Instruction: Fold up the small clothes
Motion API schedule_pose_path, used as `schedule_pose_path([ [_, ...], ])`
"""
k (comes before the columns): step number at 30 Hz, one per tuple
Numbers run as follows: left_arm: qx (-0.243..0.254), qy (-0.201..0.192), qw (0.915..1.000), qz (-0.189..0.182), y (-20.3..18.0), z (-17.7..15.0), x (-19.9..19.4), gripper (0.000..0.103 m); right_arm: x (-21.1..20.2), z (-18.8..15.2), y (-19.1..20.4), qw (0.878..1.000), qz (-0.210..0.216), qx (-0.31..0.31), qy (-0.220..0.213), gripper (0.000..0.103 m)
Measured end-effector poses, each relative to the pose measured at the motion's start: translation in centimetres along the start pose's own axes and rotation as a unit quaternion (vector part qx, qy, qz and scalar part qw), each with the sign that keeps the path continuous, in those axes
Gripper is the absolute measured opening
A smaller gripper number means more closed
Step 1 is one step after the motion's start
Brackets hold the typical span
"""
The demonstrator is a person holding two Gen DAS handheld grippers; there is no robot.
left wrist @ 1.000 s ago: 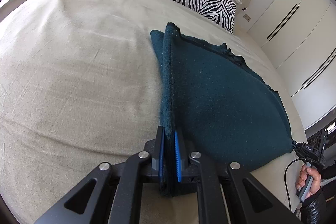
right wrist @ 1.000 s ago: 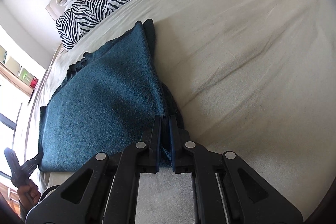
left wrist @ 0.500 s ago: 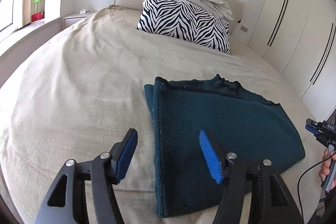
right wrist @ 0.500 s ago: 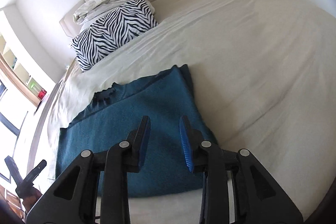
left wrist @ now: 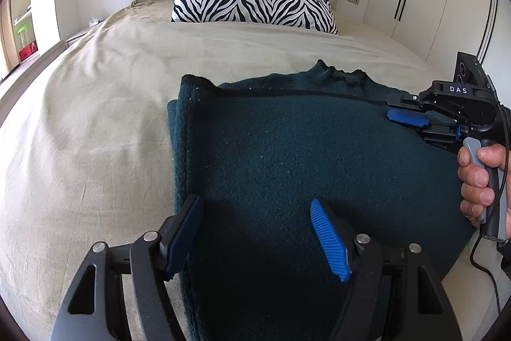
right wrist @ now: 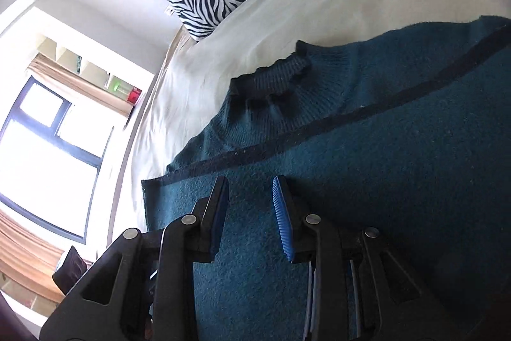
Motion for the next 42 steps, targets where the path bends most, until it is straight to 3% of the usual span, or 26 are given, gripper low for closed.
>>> schedule_pose_path([
  [3,-0.017,0.002,0.9998,-0.009,0.5,0.0,0.0,0.072,-3.2,2.4,-3.0,0.998,0.012,0.036,-0.048,0.024],
  [5,-0.017,0.002,0.9998,-0.008,0.4,0.0,0.0,0.072,-6.1,4.1,-6.0,0.994,-0.028,0.056,-0.089,0.024],
  [8,-0.020,0.002,0.9997,-0.011,0.5,0.0,-0.1,0.072,-11.5,5.8,-10.3,0.977,-0.061,0.128,-0.156,0.023],
  [11,-0.031,0.002,0.9995,-0.009,0.6,0.0,-0.6,0.072,-15.6,5.2,-10.4,0.965,-0.125,0.128,-0.190,0.027],
  [15,-0.026,0.002,0.9996,-0.006,-0.7,-0.1,-2.6,0.071,-15.6,0.5,-4.4,0.987,-0.046,0.076,-0.135,0.030],
  [17,-0.022,0.010,0.9996,-0.014,-1.6,-0.6,-3.4,0.071,-13.3,-4.2,-0.1,0.997,-0.006,0.032,-0.070,0.030],
  [20,-0.029,0.046,0.9982,-0.023,-2.7,-2.6,-3.5,0.071,-9.5,-11.3,3.4,0.999,0.040,0.008,0.018,0.030],
  [22,-0.016,0.052,0.9985,-0.002,-2.9,-4.0,-3.5,0.071,-7.4,-14.9,3.5,0.997,0.041,0.001,0.062,0.030],
  [24,0.005,0.051,0.9985,0.018,-3.1,-4.7,-3.7,0.071,-6.6,-16.4,1.5,0.997,0.024,0.014,0.073,0.029],
  [26,0.013,0.046,0.9984,0.030,-2.8,-5.0,-3.8,0.071,-7.9,-15.8,0.0,0.996,0.052,0.046,0.049,0.026],
  [31,0.020,0.048,0.9978,0.042,-2.6,-5.2,-3.6,0.072,-15.0,-13.1,-5.5,0.991,0.033,0.120,-0.050,0.026],
  [36,0.020,0.047,0.9977,0.044,-2.7,-5.3,-3.6,0.072,-23.5,-11.4,-11.1,0.970,-0.041,0.177,-0.162,0.028],
  [39,0.018,0.049,0.9977,0.044,-2.7,-5.3,-3.6,0.072,-27.1,-10.5,-12.0,0.960,-0.088,0.179,-0.195,0.031],
  [40,0.018,0.049,0.9976,0.044,-2.7,-5.2,-3.4,0.072,-27.6,-10.3,-11.4,0.960,-0.094,0.170,-0.200,0.033],
  [41,0.017,0.050,0.9976,0.044,-2.7,-5.2,-3.4,0.072,-27.9,-10.0,-10.9,0.961,-0.095,0.161,-0.204,0.049],
  [42,0.017,0.050,0.9976,0.044,-2.7,-5.1,-3.4,0.072,-28.2,-9.9,-9.9,0.963,-0.095,0.147,-0.207,0.057],
])
Point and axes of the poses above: each gripper's, at about its wrist camera, not at the fingertips, and x roughly the way its jaws point, y to its left, z to its top, the point moved 8 cm from there along x, roughly the way its jaws point, and after that the axes turned 2 degrees about z, right-handed, at the moved point
